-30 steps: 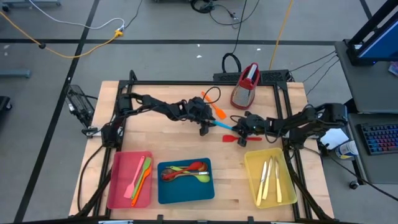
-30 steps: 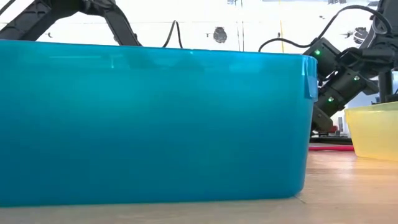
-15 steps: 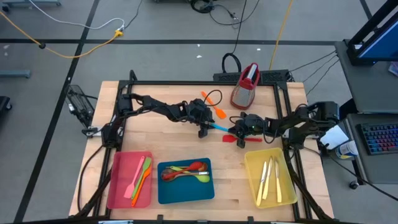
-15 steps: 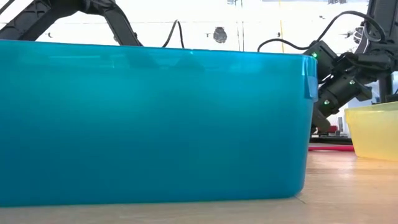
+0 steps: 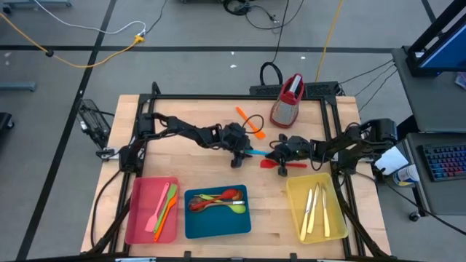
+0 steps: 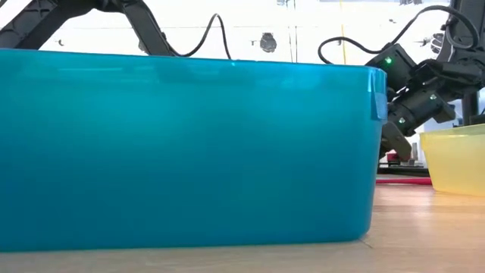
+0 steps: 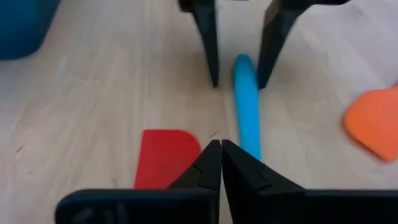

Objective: Pick & Place Kitchen Items
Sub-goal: Put the blue spatula into the pink bin

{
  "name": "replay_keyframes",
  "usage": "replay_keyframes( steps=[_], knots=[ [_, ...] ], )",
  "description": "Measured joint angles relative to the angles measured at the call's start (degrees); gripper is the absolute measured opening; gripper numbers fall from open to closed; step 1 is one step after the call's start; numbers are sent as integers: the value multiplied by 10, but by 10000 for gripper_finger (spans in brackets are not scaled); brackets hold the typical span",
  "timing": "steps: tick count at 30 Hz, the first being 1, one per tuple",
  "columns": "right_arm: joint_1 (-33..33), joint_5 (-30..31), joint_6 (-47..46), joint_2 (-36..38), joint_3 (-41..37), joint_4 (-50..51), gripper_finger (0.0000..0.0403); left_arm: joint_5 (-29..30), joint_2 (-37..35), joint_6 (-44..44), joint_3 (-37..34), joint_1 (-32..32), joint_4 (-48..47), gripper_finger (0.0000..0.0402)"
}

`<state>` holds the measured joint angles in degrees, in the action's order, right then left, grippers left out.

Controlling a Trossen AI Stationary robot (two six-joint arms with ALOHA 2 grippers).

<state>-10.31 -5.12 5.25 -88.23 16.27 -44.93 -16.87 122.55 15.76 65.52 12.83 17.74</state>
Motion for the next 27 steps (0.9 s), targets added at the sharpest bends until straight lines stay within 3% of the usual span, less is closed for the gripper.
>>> replay_keyframes(
  steps=[4, 13, 20, 27],
  knots=[
    [0, 1, -9, 0, 0, -11, 2, 6, -1, -11, 0, -7, -12, 158],
    [16, 4, -4, 1, 0, -49, 32, 53, -2, -22, 0, -5, -13, 50],
    [11, 38, -15, 1, 0, -31, 102, 71, 0, -35, -1, -15, 11, 57],
    [-5, 36, -65, 1, 0, 12, 162, 150, 2, -5, -1, -43, 33, 82]
  ],
)
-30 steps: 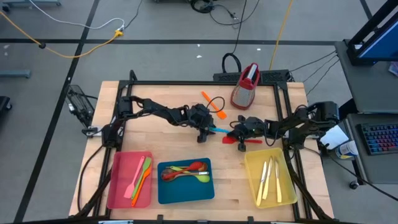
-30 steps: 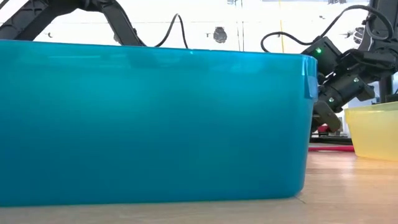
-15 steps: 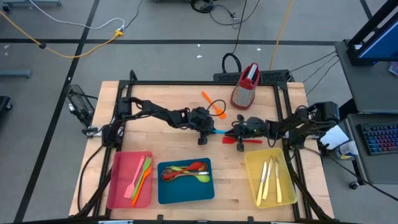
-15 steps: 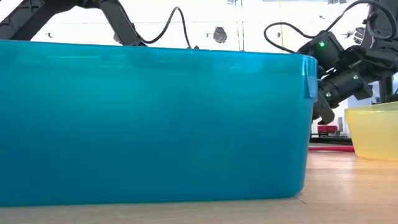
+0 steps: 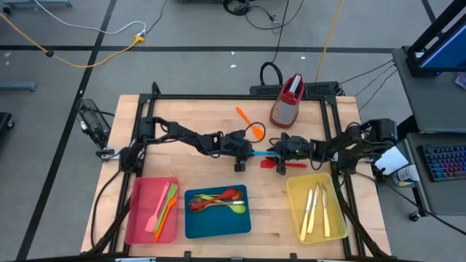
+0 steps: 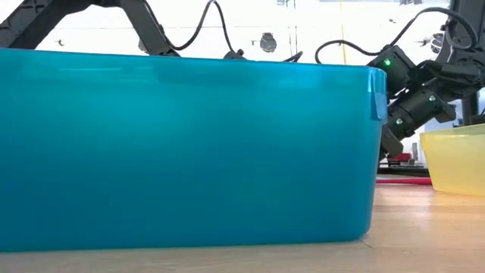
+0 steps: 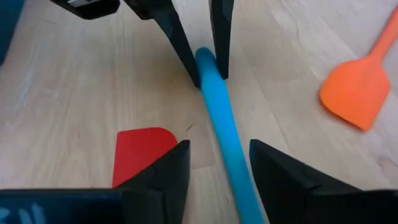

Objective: Pick & Place Kitchen Items
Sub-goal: Put the blue spatula into the pink bin

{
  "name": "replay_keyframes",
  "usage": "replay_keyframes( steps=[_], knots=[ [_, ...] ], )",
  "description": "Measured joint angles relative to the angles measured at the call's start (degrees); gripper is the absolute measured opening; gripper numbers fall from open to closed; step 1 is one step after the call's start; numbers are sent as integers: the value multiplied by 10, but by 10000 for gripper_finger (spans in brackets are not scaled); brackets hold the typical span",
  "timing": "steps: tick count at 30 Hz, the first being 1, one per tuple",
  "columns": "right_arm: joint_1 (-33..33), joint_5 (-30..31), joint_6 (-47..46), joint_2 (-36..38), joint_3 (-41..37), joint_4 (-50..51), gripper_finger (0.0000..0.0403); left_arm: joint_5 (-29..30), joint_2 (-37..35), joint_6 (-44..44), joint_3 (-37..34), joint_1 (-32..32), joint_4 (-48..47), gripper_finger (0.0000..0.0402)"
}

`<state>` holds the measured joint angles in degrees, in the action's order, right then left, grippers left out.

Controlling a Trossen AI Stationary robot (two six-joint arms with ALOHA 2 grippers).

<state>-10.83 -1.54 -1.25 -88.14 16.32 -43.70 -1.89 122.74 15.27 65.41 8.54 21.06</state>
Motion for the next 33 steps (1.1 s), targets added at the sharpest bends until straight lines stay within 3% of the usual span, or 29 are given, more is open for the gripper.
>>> replay_keyframes(
  steps=[7, 22, 27, 33],
  knots=[
    [-16, 2, 3, 0, 0, -1, 180, 50, 1, 9, 0, -6, 10, 85],
    [-53, -3, 9, 0, 1, 41, 162, 92, 2, 54, -1, -15, 41, 87],
    [-54, -25, 36, 1, 1, 40, 131, 97, 1, 67, -1, -17, 64, 87],
    [-53, -45, 45, 0, 0, 40, 60, 96, 0, 96, -1, -20, 75, 88]
  ],
)
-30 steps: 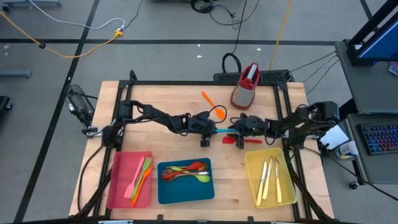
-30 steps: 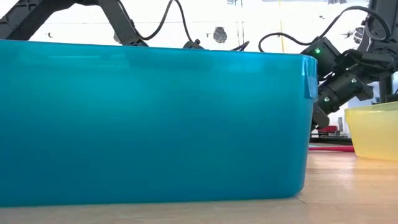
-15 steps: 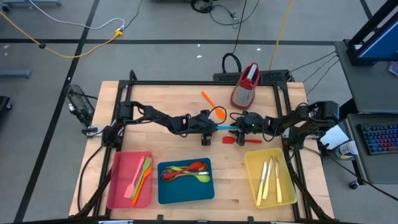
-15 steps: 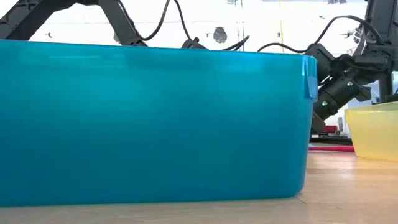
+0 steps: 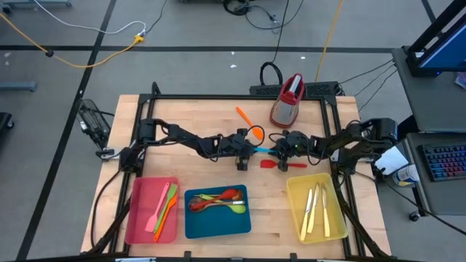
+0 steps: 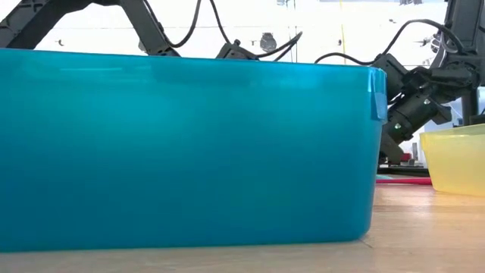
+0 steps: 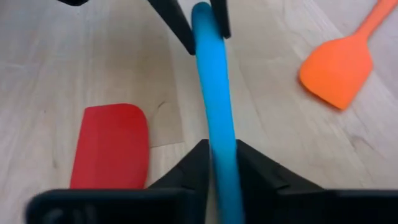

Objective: Pick & Place Kitchen Items
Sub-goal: Put the blue spatula into the pink bin

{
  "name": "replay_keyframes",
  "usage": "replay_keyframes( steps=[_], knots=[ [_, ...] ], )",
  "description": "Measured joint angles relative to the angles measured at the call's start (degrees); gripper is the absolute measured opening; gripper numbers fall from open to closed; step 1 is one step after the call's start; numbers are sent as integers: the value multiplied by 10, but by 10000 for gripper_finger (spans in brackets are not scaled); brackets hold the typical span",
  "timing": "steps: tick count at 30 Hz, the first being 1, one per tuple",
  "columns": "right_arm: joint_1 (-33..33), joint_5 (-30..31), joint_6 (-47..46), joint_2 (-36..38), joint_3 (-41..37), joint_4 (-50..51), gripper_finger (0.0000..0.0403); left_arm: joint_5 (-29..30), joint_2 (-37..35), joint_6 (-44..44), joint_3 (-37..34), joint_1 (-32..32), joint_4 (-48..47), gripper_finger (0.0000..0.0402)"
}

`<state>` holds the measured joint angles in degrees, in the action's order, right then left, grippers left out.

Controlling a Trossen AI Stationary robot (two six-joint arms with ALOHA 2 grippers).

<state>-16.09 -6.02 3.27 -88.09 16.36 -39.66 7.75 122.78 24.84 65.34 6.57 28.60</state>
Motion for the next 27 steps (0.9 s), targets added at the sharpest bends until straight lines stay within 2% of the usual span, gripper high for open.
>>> replay_keyframes(
  steps=[4, 16, 27],
  knots=[
    [0, -2, 0, 0, 0, 0, 25, 3, 0, 1, 0, 1, -1, 88],
    [4, -2, 18, -1, -3, -23, 30, -25, -1, -103, 0, 2, -7, 88],
    [28, 5, 72, -2, -4, -40, 32, -58, -2, -119, 0, 2, -19, 88]
  ],
)
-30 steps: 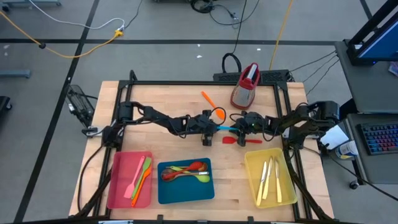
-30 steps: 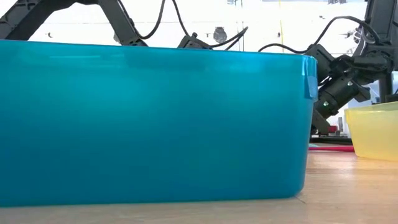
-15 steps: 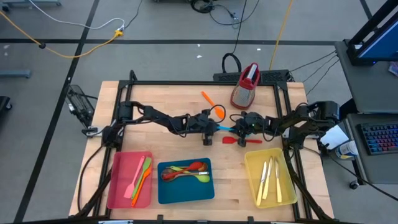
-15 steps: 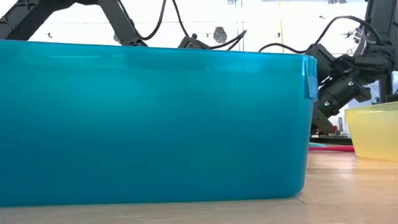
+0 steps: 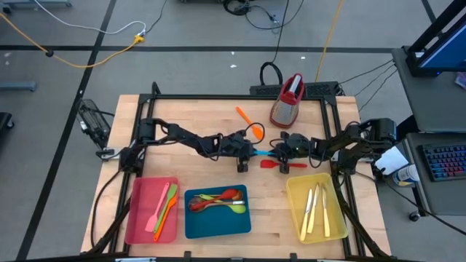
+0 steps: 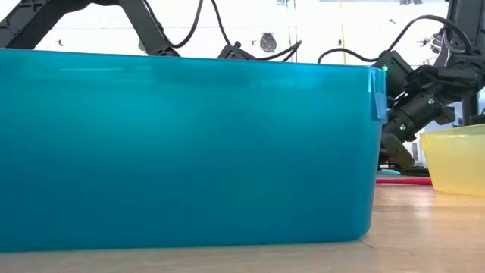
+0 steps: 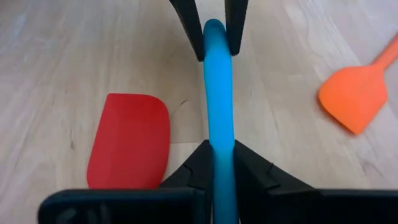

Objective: Pick & Place Kitchen Items
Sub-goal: Put the blue spatula into the pink bin

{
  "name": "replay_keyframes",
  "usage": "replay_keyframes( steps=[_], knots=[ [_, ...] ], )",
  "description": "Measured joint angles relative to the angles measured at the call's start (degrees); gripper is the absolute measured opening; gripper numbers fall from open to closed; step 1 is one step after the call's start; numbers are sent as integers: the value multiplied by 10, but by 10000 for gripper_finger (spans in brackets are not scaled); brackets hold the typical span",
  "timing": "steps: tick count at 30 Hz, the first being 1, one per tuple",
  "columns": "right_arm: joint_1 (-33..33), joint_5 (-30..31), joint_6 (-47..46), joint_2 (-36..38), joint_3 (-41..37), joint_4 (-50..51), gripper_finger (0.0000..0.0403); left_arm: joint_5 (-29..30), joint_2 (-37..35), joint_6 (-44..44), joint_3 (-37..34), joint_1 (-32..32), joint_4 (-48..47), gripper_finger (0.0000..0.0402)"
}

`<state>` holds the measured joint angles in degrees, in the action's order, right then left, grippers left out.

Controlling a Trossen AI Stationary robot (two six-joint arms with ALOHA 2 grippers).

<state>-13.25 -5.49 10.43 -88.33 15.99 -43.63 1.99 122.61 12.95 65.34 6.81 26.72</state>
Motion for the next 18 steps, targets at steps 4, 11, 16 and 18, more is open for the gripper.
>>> replay_keyframes(
  steps=[4, 11, 16, 18],
  knots=[
    [2, -2, 27, 0, 0, -7, 28, -23, 0, -9, 0, 0, 2, 88],
    [2, -5, 56, 1, 19, 7, 35, -30, 0, -28, 0, 1, 9, 88],
    [3, -14, 78, 4, 40, -22, 30, -44, 0, -39, 4, 2, 25, 87],
    [3, -15, 82, 3, 43, -15, 30, -48, -1, -45, 3, 3, 38, 87]
  ],
)
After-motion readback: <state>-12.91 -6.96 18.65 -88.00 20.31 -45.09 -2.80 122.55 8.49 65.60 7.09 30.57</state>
